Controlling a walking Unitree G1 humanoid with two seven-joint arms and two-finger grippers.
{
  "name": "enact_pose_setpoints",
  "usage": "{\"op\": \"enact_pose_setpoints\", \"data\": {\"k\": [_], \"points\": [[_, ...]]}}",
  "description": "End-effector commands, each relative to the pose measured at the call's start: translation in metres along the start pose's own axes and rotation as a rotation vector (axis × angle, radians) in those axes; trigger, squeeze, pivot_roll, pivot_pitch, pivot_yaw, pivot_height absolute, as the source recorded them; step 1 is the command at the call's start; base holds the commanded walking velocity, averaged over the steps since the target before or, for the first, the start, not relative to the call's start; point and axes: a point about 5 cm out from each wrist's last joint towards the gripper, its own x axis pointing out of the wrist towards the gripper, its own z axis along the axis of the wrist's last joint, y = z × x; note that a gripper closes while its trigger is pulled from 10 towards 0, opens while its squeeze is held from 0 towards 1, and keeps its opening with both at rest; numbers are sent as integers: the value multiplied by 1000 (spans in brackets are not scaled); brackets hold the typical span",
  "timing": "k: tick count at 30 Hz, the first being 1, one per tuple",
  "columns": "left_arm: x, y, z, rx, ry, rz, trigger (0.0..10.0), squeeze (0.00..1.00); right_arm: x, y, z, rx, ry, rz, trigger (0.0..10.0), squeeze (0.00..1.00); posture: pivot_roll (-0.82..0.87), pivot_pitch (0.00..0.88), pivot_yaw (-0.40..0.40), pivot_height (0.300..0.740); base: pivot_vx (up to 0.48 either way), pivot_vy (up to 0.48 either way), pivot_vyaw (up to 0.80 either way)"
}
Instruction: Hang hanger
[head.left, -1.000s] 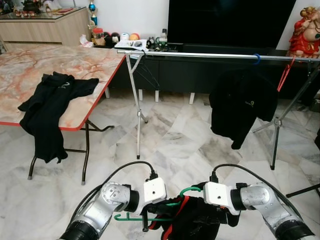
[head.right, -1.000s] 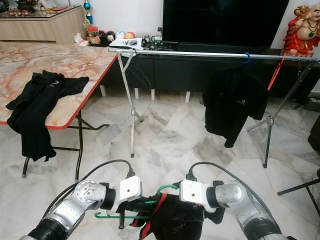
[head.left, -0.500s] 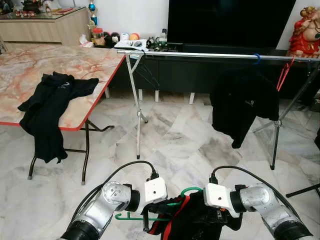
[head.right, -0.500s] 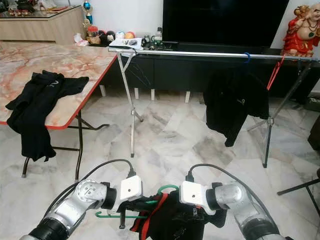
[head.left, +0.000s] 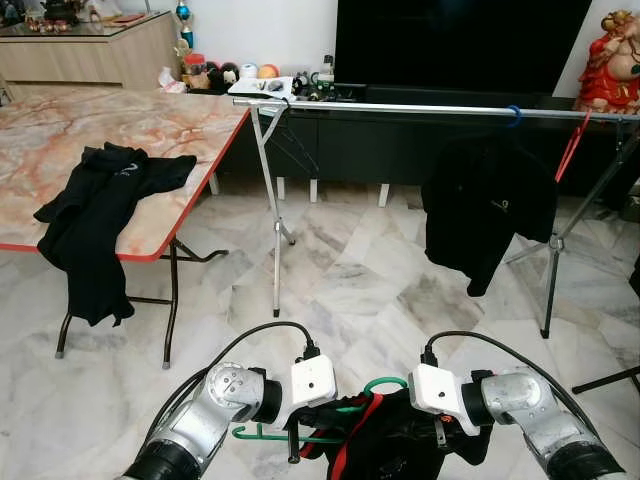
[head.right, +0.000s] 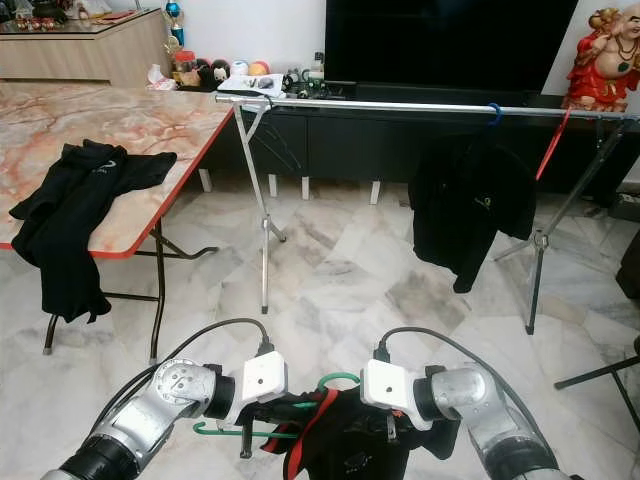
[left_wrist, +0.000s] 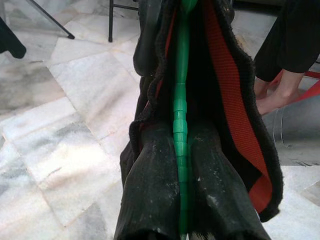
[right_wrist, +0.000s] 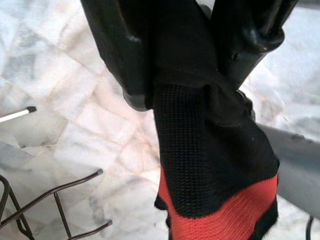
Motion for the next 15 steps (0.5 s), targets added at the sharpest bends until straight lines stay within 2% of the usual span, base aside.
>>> {"op": "enact_pose_setpoints", "data": {"k": [1,15], "points": [[0,7,13,53,-33,15,10000,0,3,2,3,8,-34,26,0,0,78,36,-14,740,0,0,0],[-3,8,12,61,-24,10,10000,0,3,4,2,20,-28,65,0,0,77,29,-12,740,0,0,0]]}}
